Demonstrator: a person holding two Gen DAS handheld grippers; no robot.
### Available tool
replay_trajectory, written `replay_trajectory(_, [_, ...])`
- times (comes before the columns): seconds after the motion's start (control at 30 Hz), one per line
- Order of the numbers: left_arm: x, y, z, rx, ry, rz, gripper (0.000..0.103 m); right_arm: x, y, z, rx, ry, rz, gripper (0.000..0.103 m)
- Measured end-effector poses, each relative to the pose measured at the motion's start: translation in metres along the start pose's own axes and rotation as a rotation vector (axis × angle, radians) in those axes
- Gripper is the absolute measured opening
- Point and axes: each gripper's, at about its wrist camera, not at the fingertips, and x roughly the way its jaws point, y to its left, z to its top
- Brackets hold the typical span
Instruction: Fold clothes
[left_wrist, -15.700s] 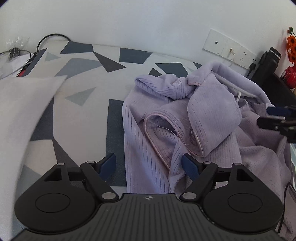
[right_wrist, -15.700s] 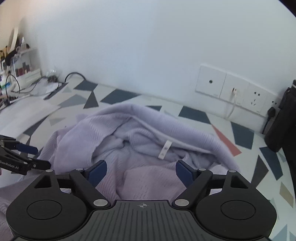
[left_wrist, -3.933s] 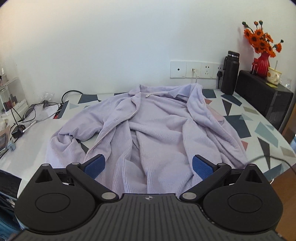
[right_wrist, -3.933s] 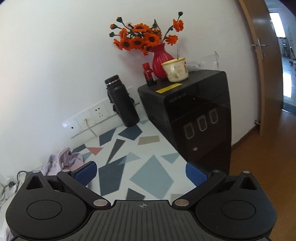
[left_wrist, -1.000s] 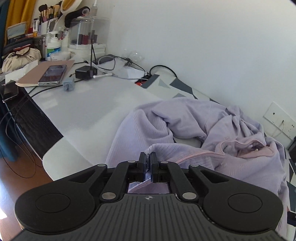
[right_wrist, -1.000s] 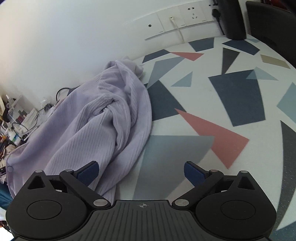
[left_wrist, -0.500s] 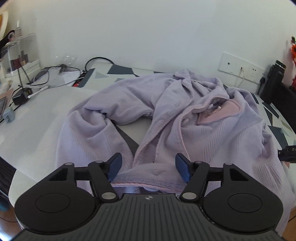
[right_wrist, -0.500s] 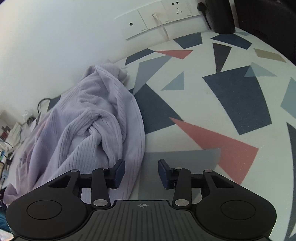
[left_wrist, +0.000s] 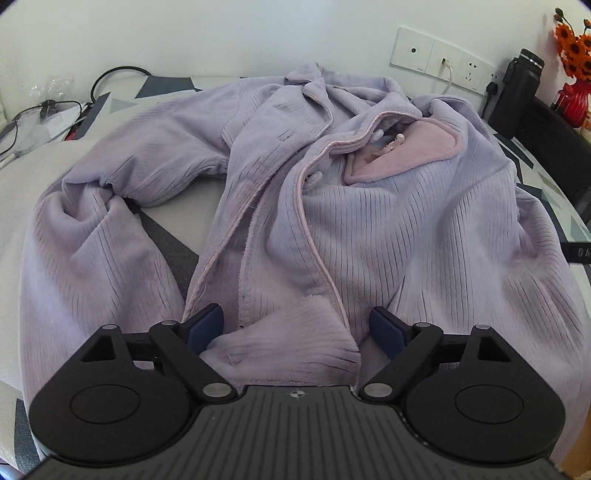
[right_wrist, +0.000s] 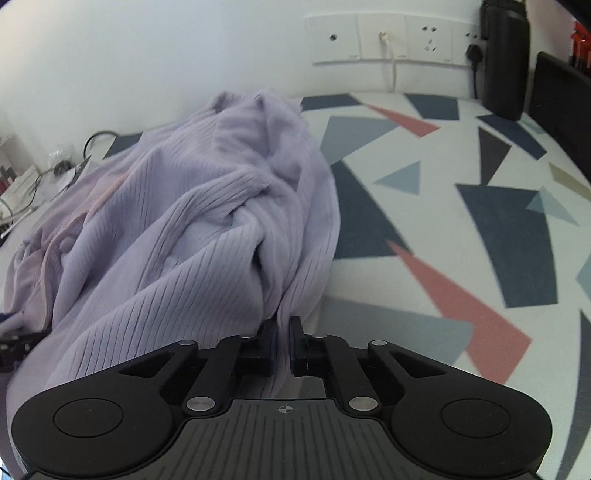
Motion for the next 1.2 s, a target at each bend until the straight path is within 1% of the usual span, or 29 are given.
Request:
replay_trajectory(0.1, [0.001, 0.006, 0.001, -0.021, 0.008, -0.025, 0.087, -0.015, -0.033, 0.018, 0.044, -0.084, -0.060, 0.004])
replay_trajectory(0.17, [0.003, 0.005, 0.001, -0.021, 0.011, -0.019, 0.087, -0.026, -0.055, 0.030, 0.073, -0.141, -0.100, 0.003])
replay_trajectory(0.33, [0.006, -0.012, 0.003, -0.009, 0.019, 0.073, 0.088, -0.052, -0.109, 0.060, 0.146, -0.281, -0.201, 0.003])
replay_trajectory(0.47, [0.003, -0.029, 0.002, -0.033, 0.016, 0.150, 0.088, -0.071, -0.153, 0.086, 0.199, -0.393, -0.273, 0.002])
replay_trajectory(0.57, [-0.003, -0.047, 0.003, -0.076, 0.006, 0.182, 0.088, -0.070, -0.167, 0.121, 0.146, -0.471, -0.237, 0.002])
replay_trajectory(0.67, [-0.006, -0.071, 0.003, -0.078, -0.002, 0.227, 0.088, -0.073, -0.160, 0.143, 0.028, -0.620, -0.151, 0.003])
replay_trajectory(0.7, [-0.005, -0.079, 0.002, -0.076, -0.002, 0.243, 0.088, -0.073, -0.155, 0.148, -0.012, -0.646, -0.111, 0.003])
replay_trajectory(0.73, [-0.005, -0.086, 0.001, -0.074, -0.001, 0.259, 0.088, -0.070, -0.151, 0.152, -0.049, -0.643, -0.073, 0.003])
replay_trajectory(0.77, [-0.003, -0.091, 0.000, -0.077, 0.004, 0.273, 0.088, -0.062, -0.147, 0.158, -0.083, -0.604, -0.040, 0.008])
replay_trajectory(0.8, [-0.002, -0.096, -0.001, -0.081, 0.008, 0.288, 0.088, -0.053, -0.145, 0.163, -0.108, -0.538, -0.010, 0.028])
replay_trajectory(0.83, [0.000, -0.099, -0.003, -0.088, 0.013, 0.302, 0.088, -0.044, -0.145, 0.168, -0.130, -0.475, 0.020, 0.040])
replay_trajectory(0.87, [0.001, -0.101, -0.005, -0.093, 0.018, 0.313, 0.088, -0.038, -0.149, 0.169, -0.138, -0.430, 0.048, 0.057])
replay_trajectory(0.93, [0.005, -0.103, -0.008, -0.105, 0.021, 0.333, 0.088, -0.036, -0.165, 0.165, -0.129, -0.415, 0.061, 0.059])
replay_trajectory(1.0, [0.008, -0.104, -0.010, -0.123, 0.022, 0.346, 0.089, -0.040, -0.191, 0.157, -0.075, -0.413, 0.037, 0.060])
replay_trajectory(1.1, [0.012, -0.103, -0.013, -0.159, 0.022, 0.361, 0.093, -0.045, -0.245, 0.142, 0.091, -0.394, 0.009, 0.060])
replay_trajectory(1.13, [0.013, -0.104, -0.014, -0.172, 0.023, 0.364, 0.097, -0.044, -0.263, 0.136, 0.146, -0.378, -0.006, 0.060])
replay_trajectory(1.2, [0.016, -0.102, -0.015, -0.201, 0.025, 0.365, 0.100, -0.038, -0.293, 0.123, 0.227, -0.327, -0.056, 0.059])
